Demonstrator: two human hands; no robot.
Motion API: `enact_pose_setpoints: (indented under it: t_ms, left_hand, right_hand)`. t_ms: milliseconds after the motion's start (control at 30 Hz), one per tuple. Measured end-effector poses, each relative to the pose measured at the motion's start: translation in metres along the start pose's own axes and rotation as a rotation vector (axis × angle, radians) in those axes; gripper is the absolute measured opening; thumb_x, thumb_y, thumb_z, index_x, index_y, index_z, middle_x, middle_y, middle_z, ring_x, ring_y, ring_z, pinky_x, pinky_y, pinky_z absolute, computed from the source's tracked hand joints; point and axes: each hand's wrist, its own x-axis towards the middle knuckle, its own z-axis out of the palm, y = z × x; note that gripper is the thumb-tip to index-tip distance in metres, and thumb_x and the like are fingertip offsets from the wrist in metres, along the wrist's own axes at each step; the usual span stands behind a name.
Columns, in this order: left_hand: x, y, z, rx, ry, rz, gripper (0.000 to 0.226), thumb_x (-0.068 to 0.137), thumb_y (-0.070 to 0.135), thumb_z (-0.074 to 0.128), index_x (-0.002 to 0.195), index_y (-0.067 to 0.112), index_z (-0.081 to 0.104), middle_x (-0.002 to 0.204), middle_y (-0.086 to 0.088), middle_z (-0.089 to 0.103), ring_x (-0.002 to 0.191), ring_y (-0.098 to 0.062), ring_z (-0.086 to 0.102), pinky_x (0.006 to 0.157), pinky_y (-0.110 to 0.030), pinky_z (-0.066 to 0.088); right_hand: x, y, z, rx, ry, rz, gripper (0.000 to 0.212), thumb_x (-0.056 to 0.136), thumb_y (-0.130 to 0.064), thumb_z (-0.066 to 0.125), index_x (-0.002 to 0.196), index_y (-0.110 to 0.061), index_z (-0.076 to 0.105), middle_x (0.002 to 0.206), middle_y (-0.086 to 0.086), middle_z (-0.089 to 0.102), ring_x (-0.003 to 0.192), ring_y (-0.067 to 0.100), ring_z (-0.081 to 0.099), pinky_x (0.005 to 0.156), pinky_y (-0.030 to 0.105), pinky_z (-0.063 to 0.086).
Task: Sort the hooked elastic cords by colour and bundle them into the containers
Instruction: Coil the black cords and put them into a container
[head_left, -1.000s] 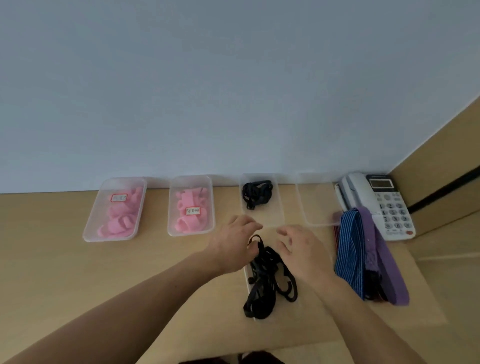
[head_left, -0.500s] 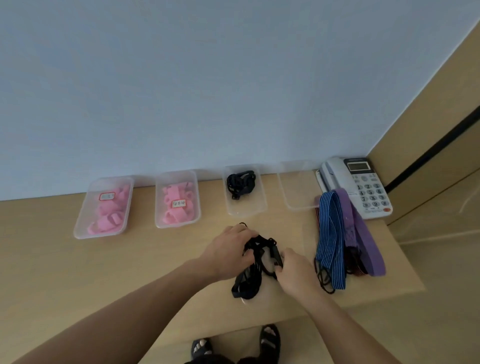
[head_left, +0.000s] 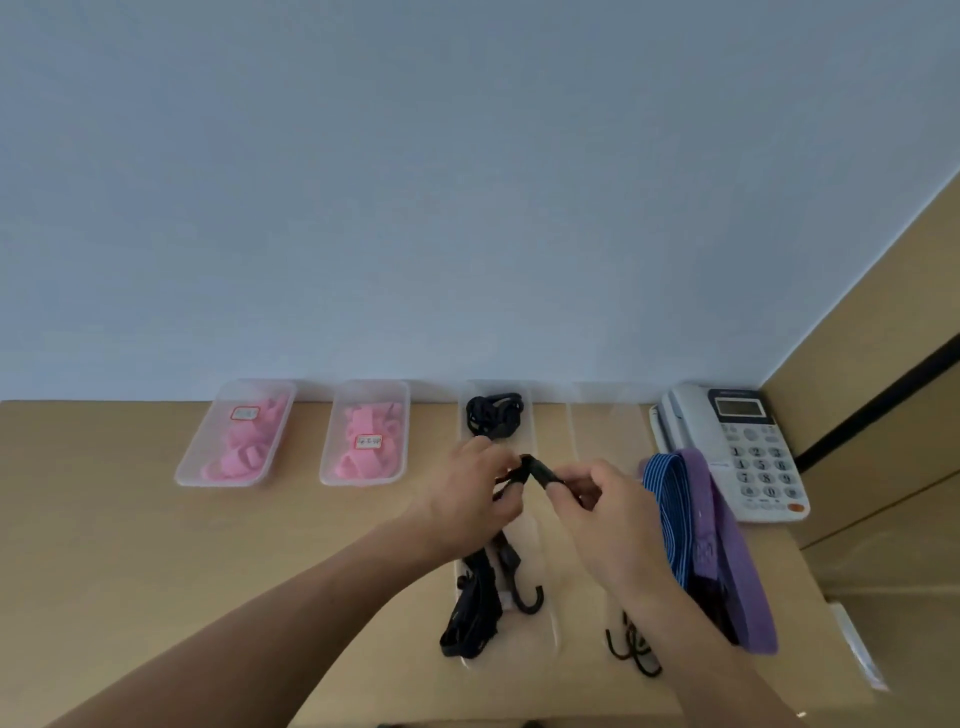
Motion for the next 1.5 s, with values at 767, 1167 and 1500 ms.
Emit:
enact_pose_setpoints:
  t_ms: [767, 1167, 1500]
  left_hand:
    - [-0.003, -0.010, -0.090, -1.166, -0.853, -0.361, 0.021, 0.078, 0.036, 0.036, 0.071, 0.016, 0.042, 0.060, -0.008, 0.061, 0.056, -0.030, 0.068, 0.044, -0.022, 0.048]
    - [0.001, 0.004, -0.092, -0.270, -0.124, -0.108, 0.032, 0.103, 0.027, 0.037, 0.088, 0.003, 0.053, 0.068, -0.004, 0.068, 0.054, -0.021, 0.063, 0.052, -0.027, 0.046]
    - [0.007, -0.010, -0.070, 0.453, 0.147, 0.390, 0.012, 0.098, 0.027, 0.036, 0.093, 0.023, 0.046, 0.068, 0.010, 0.056, 0.054, -0.016, 0.058, 0.037, -0.027, 0.030]
  right_hand:
    - [0.023, -0.047, 0.017, 0.765, -0.530, -0.029, 0.021, 0.097, -0.016, 0.051, 0.107, -0.007, 0.067, 0.099, 0.007, 0.072, 0.098, 0.018, 0.066, 0.088, 0.024, 0.050]
    - [0.028, -0.076, 0.034, 0.492, -0.117, 0.128, 0.036, 0.101, -0.033, 0.045, 0.084, -0.006, 0.062, 0.066, 0.009, 0.069, 0.048, 0.021, 0.060, 0.045, 0.031, 0.044]
    - [0.029, -0.080, 0.023, 0.513, -0.326, 0.183, 0.069, 0.097, -0.057, 0.035, 0.081, 0.004, 0.065, 0.065, 0.010, 0.066, 0.043, 0.019, 0.048, 0.041, 0.027, 0.037]
